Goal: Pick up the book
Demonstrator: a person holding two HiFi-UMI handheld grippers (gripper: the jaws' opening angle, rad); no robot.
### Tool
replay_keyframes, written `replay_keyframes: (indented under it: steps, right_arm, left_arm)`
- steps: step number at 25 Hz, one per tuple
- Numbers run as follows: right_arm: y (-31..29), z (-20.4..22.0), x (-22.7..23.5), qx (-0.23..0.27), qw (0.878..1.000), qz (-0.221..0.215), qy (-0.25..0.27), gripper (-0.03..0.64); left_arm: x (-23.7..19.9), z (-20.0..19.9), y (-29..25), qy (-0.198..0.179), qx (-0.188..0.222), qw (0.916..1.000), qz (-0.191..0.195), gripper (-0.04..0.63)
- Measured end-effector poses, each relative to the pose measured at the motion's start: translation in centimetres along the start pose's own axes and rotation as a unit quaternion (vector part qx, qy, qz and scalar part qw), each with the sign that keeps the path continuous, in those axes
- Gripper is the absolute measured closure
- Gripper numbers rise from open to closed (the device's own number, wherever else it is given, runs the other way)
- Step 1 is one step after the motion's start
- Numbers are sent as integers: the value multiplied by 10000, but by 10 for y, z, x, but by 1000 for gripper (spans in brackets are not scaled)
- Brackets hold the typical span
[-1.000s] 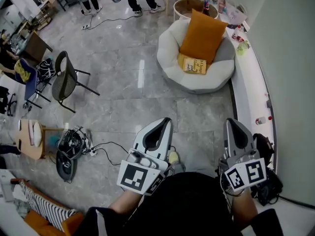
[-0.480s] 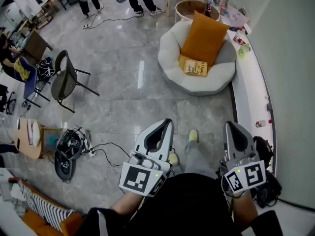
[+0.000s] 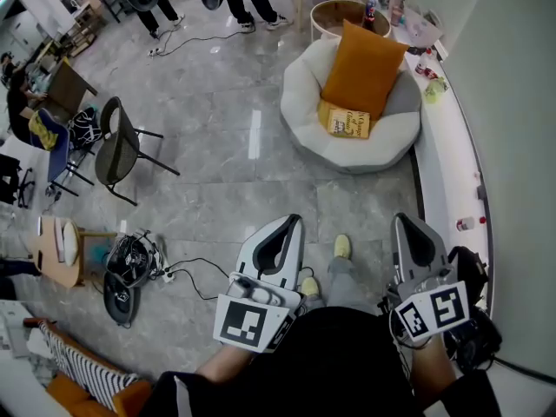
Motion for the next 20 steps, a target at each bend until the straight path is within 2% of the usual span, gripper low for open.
replay_keyframes:
  steps: [20]
  right_arm:
    - [-70, 8, 111, -104, 9999, 63, 61, 607]
  left_arm:
    - [-6, 4, -128, -95, -230, 9997, 12, 586]
Point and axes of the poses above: the fingertips, and each gripper's own axes: y backward along the fingers, x to its right, z out of its underside, the point moved 7 cm from there along y, backward along the fingers, and after that the axes turned 15 degrees about y, right-handed, at the moved point
